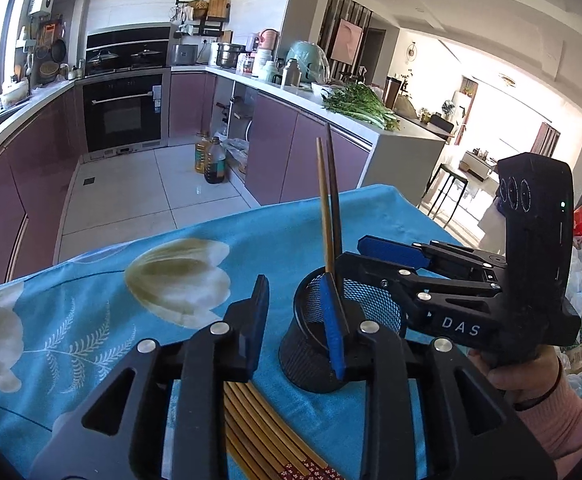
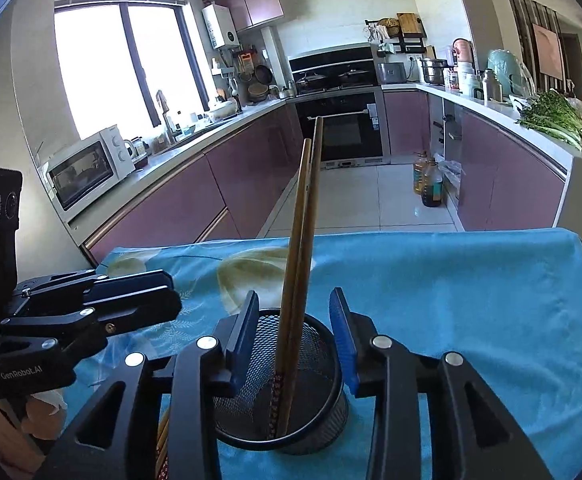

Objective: Organize utensils
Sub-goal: 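Lower both upright chopsticks into the mesh cup and open both grippers, then move both open grippers back to the chopstick row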

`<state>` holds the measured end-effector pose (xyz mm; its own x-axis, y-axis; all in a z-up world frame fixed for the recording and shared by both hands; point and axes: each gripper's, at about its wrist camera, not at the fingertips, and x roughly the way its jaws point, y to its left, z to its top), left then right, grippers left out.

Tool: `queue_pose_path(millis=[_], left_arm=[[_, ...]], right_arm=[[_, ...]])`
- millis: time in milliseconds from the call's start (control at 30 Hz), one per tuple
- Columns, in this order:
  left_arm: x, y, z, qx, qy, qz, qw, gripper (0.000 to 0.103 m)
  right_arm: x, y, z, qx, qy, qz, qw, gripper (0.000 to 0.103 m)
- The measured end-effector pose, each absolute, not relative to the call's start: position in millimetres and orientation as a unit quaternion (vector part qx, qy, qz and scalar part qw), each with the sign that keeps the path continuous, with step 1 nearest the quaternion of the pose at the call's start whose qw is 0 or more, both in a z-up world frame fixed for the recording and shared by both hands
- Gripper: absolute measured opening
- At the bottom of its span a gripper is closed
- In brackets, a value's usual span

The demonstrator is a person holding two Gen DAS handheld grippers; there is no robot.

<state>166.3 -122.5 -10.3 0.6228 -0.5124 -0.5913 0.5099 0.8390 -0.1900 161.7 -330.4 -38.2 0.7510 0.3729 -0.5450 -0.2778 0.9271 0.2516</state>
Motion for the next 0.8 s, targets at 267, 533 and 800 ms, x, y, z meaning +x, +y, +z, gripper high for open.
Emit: queue_pose_path(millis=[267, 533, 800], left_arm=[[137, -70, -15, -0.021, 0.314, -0.249, 0.916, 0.039], [113, -41, -56, -0.005, 0.359, -0.219, 0.907, 0.045], [103, -45, -104, 0.005, 0.414, -0.213, 0.885, 0.045]], right_arm=[[112, -322, -22, 0.059, 0.264, 0.224, 0.936, 0.044], [79, -287, -55, 0.027, 0.317, 0.293, 0.902, 0.046], [89, -273, -106, 0.03, 0.397, 0.267, 0.877, 0.045]])
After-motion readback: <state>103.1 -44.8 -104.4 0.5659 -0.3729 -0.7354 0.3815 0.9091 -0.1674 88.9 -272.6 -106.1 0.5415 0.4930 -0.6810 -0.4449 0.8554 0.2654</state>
